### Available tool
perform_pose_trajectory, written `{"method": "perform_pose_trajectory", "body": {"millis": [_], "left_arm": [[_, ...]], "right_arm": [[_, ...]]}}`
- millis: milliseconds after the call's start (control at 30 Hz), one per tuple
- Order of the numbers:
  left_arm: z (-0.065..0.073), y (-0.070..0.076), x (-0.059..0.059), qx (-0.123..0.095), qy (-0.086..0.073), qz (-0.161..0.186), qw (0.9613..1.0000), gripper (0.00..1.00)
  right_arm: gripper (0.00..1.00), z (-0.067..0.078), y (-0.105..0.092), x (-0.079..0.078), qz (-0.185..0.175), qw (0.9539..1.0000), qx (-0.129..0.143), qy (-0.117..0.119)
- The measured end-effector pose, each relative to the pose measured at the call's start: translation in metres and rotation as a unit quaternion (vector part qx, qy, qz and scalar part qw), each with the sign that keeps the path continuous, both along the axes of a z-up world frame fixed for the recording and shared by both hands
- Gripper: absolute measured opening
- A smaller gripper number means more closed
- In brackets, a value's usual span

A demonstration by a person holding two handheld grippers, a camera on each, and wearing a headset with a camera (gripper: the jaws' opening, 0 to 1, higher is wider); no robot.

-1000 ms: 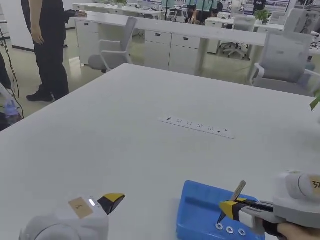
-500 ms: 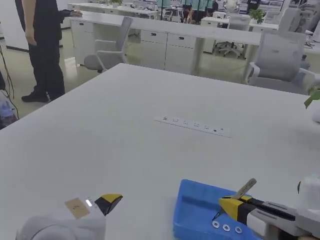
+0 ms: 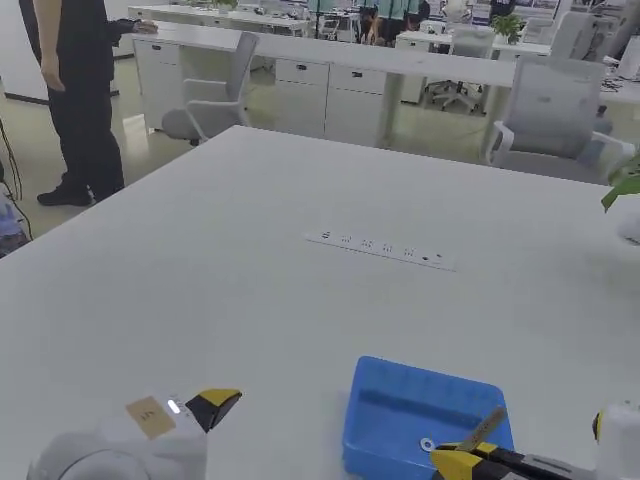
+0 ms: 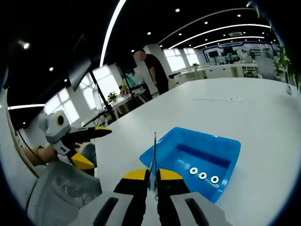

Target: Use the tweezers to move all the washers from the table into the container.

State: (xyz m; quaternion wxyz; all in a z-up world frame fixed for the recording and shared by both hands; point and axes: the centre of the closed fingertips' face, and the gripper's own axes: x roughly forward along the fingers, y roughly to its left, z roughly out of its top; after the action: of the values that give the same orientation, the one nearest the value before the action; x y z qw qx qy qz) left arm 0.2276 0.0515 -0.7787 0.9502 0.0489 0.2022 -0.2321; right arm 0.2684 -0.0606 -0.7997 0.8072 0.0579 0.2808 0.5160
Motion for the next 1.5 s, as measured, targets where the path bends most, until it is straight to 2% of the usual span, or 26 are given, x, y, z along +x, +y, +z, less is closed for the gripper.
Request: {"method": "perform_pose_trajectory", "body": {"millis": [200, 433, 533, 767, 933, 1067, 1100, 1167, 1233, 1300, 1433, 1500], "left_arm": [[0.000, 0.000, 0.000, -0.001, 0.001, 0.001, 1.0000, 0.80], [0.000, 0.001, -0.001, 0.000, 0.000, 0.001, 1.0000, 0.80], [0.000, 0.002, -0.001, 0.000, 0.000, 0.001, 1.0000, 0.80], [0.000, 0.002, -0.001, 0.001, 0.001, 0.001, 1.0000, 0.80], [0.000, 0.002, -0.001, 0.000, 0.001, 0.002, 1.0000, 0.79], [0.000, 0.002, -0.001, 0.001, 0.001, 0.001, 1.0000, 0.79], [0.000, 0.002, -0.001, 0.002, 0.001, 0.001, 1.0000, 0.79], [0.000, 0.002, -0.001, 0.002, 0.002, 0.001, 1.0000, 0.79], [0.000, 0.002, -0.001, 0.001, 0.001, 0.001, 1.0000, 0.79], [0.000, 0.002, -0.001, 0.002, 0.002, 0.001, 1.0000, 0.79], [0.000, 0.002, -0.001, 0.002, 0.001, 0.000, 1.0000, 0.79], [0.000, 0.002, -0.001, 0.003, 0.002, 0.001, 1.0000, 0.79]], "right_arm": [[0.04, -0.017, 0.009, -0.012, 0.032, 0.9990, -0.030, -0.007], [0.04, -0.027, 0.013, -0.012, 0.051, 0.9960, -0.067, -0.032], [0.04, -0.028, 0.014, -0.011, 0.055, 0.9948, -0.075, -0.043], [0.04, -0.032, 0.017, -0.011, 0.069, 0.9924, -0.087, -0.052], [0.04, -0.034, 0.017, -0.012, 0.073, 0.9923, -0.086, -0.051], [0.04, -0.033, 0.018, -0.014, 0.083, 0.9904, -0.093, -0.060], [0.04, -0.033, 0.018, -0.015, 0.090, 0.9879, -0.102, -0.075], [0.04, -0.034, 0.020, -0.019, 0.106, 0.9848, -0.108, -0.086], [0.04, -0.034, 0.019, -0.019, 0.120, 0.9791, -0.122, -0.109], [0.04, -0.034, 0.022, -0.025, 0.141, 0.9738, -0.131, -0.121], [0.04, -0.036, 0.024, -0.032, 0.188, 0.9551, -0.160, -0.165], [0.04, -0.036, 0.025, -0.033, 0.195, 0.9524, -0.163, -0.169]]}}
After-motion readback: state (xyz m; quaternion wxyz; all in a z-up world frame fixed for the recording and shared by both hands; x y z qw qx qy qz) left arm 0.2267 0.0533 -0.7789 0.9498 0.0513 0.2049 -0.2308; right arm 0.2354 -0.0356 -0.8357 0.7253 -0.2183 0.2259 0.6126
